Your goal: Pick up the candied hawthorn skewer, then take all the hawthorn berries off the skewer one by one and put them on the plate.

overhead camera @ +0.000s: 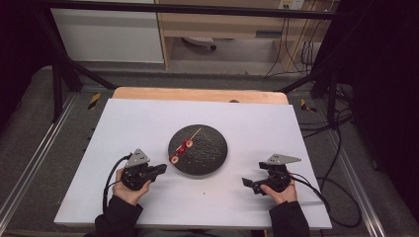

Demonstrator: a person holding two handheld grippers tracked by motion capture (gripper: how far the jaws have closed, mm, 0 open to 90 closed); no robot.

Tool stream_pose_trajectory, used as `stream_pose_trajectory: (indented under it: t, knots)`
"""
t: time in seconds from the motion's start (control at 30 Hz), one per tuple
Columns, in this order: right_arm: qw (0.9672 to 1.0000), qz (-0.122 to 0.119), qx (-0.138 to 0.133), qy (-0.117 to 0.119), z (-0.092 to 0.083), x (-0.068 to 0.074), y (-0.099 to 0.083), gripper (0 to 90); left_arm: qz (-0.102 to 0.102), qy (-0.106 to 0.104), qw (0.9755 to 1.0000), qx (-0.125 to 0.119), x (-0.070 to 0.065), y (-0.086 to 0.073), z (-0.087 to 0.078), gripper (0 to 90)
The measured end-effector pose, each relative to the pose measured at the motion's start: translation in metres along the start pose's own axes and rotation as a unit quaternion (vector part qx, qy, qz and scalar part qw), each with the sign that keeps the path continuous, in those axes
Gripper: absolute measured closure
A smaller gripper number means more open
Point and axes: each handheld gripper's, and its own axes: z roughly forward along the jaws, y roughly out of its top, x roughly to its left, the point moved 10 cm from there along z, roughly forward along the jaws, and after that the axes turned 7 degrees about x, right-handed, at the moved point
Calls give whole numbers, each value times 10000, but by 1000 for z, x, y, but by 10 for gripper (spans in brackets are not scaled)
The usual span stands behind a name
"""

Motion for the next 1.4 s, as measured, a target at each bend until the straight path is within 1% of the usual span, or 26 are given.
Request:
stream_pose_trajectory:
  t: [0.07, 0.2, 0.27, 0.3, 0.4, 0.43, 0.47, 0.53, 0.6, 0.63, 0.67, 0.73, 0.9, 0.97, 1.0, 1.03, 1.17, 1.2, 1.27, 1.3, 1.33, 1.4]
  knots:
    - [10000, -6, -55, 73, 3, 5, 6, 5, 7, 3, 10000, -38, 0, -2, -4, 881]
    - [10000, 18, -59, 78, 7, 10, 12, 5, 4, -95, 9999, -84, -1, -4, -7, 881]
    - [9999, -1, -56, 101, 12, 16, 19, 5, 29, -117, 9999, -88, -3, -5, -6, 881]
    - [9999, -1, -56, 101, 12, 16, 19, 5, 42, -124, 9999, -93, -4, -5, -5, 881]
    - [9999, -43, -82, 144, 16, 23, 26, 6, 61, -156, 9998, -92, -6, -7, -3, 881]
    - [9998, -66, -101, 156, 20, 28, 32, 6, 68, -181, 9998, -93, -7, -7, -2, 881]
    - [9998, -66, -101, 156, 20, 28, 32, 6, 68, -199, 9997, -81, -8, -7, -1, 881]
    - [9998, -93, -100, 163, 23, 32, 38, 6, 85, -213, 9997, -90, -9, -8, 0, 881]
    - [9998, -70, -109, 163, 27, 36, 43, 8, 97, -233, 9997, -72, -10, -9, 1, 881]
    - [9997, -43, -145, 193, 30, 40, 49, 8, 96, -242, 9996, -75, -11, -9, 1, 881]
    - [9997, -43, -145, 193, 30, 40, 49, 8, 103, -261, 9996, -46, -11, -10, 2, 881]
    - [9996, -53, -161, 240, 35, 45, 54, 8, 114, -292, 9995, -31, -13, -11, 3, 881]
    - [9996, -89, -108, 249, 46, 54, 65, 12, 189, -310, 9993, 30, -17, -12, 6, 881]
    - [9995, -60, -131, 275, 50, 58, 70, 16, 214, -316, 9993, 56, -20, -12, 8, 881]
    - [9994, -81, -170, 300, 53, 62, 76, 20, 233, -308, 9992, 51, -21, -12, 9, 881]
    - [9994, -81, -170, 300, 53, 62, 76, 20, 264, -310, 9992, 65, -23, -12, 10, 881]
    - [9991, -86, -172, 375, 58, 71, 85, 36, 359, -313, 9988, 66, -29, -11, 11, 881]
    - [9991, -86, -172, 375, 58, 71, 85, 36, 389, -317, 9987, 75, -30, -11, 12, 881]
    - [9988, -24, -248, 432, 60, 72, 89, 56, 405, -333, 9986, 77, -33, -11, 13, 881]
    - [9981, 75, -330, 513, 60, 74, 92, 83, 420, -341, 9985, 95, -33, -12, 14, 881]
    - [9981, 75, -330, 513, 60, 74, 92, 83, 422, -351, 9985, 92, -35, -12, 14, 881]
    - [9974, 135, -392, 582, 61, 75, 95, 114, 465, -357, 9982, 108, -37, -12, 15, 881]
